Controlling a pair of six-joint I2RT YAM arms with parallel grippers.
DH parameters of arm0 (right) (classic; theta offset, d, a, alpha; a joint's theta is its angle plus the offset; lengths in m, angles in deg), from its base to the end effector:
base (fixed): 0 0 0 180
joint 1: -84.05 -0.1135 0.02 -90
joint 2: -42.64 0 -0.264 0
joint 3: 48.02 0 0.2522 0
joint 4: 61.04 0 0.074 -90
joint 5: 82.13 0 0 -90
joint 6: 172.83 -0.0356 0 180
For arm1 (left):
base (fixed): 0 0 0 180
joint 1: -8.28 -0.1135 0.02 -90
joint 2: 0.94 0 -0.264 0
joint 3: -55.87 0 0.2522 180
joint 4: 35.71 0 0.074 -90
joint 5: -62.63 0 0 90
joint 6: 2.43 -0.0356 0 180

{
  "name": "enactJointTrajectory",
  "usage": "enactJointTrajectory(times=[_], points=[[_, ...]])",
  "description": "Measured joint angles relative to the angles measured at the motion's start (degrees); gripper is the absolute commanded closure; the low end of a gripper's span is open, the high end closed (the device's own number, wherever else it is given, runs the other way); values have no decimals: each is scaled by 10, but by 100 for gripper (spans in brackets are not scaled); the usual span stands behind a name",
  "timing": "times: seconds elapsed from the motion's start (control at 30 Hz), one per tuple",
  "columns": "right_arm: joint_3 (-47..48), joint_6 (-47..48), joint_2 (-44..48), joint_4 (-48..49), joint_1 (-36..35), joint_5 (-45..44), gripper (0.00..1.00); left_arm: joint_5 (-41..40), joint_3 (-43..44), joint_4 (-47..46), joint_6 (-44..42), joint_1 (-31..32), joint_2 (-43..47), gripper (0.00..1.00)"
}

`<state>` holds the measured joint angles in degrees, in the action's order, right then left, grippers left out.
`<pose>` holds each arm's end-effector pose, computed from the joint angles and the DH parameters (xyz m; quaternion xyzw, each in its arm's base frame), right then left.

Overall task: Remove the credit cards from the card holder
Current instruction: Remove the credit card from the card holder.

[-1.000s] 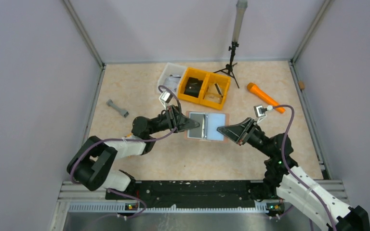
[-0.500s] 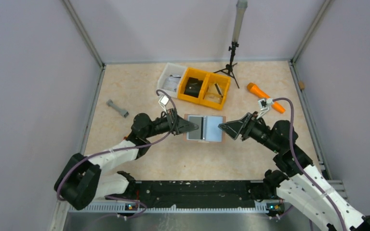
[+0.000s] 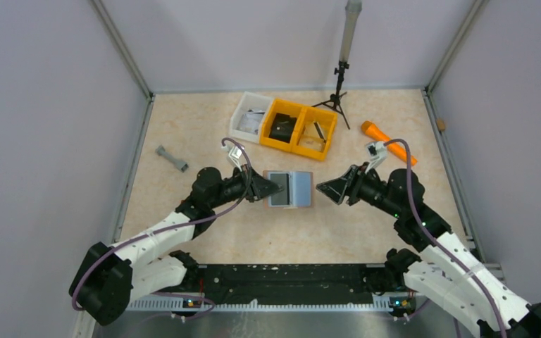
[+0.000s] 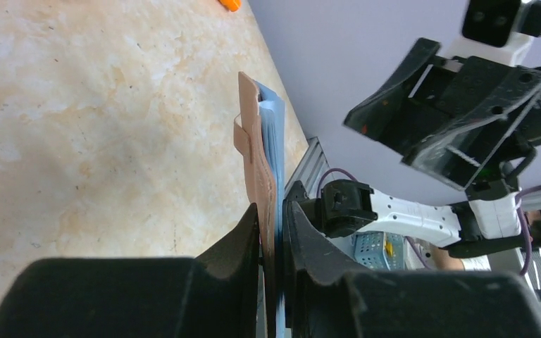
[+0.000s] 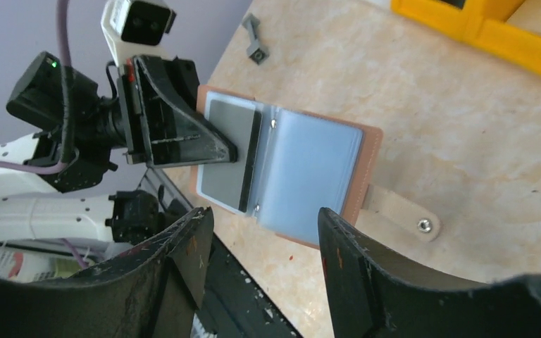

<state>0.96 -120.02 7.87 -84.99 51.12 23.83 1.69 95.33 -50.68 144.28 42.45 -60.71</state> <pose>0.1242 0.0921 0.3077 -0.0613 0.7600 0.4535 0.4615 0.1791 -0.1425 0.2443 0.0258 0.7349 -0.5946 0.3252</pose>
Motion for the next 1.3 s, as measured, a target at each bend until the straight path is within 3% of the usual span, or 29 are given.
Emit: enactJointTrajectory(times=[0.2,0.5,0.8,0.97,1.17,1.3], points=[[-50,-42,-70,103,-46,47,48,16,-8,-45,13,1,-7,89],[-52,-75,-152,217,-95,70,55,46,-16,-108,39,6,-33,88],[-62,-96,-165,266,-95,68,69,64,-30,-172,84,9,-35,89],[-85,-124,-169,317,-94,83,70,74,-49,-241,125,10,-58,88],[-96,-155,-172,355,-93,88,86,76,-58,-304,159,10,-77,87],[-113,-182,-172,398,-92,88,89,78,-59,-331,170,10,-80,85]])
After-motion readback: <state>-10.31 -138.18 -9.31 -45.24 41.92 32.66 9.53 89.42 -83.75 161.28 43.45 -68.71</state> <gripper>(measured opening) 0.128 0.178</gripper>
